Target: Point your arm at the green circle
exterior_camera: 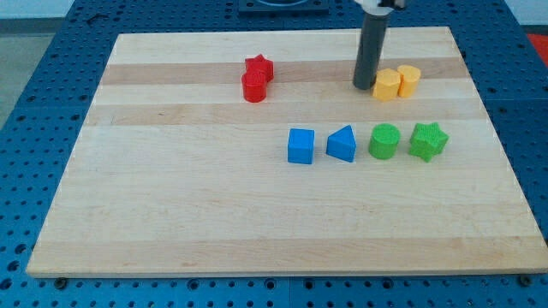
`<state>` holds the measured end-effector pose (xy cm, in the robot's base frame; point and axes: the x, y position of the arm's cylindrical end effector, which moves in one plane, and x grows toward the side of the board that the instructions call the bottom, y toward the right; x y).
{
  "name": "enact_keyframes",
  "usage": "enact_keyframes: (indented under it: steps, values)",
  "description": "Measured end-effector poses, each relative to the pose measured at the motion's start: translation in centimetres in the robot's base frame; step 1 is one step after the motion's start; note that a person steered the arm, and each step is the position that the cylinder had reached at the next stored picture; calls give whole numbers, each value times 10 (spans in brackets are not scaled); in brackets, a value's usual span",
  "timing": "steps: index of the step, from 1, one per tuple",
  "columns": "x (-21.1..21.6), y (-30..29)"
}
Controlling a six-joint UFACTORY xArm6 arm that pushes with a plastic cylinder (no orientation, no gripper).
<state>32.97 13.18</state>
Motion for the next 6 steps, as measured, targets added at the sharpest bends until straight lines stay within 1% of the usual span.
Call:
enact_keyframes:
  steps: [1, 2, 3, 6]
  values:
    - [0, 14]
    - [-1, 13]
    - [14, -5]
    - [71, -8]
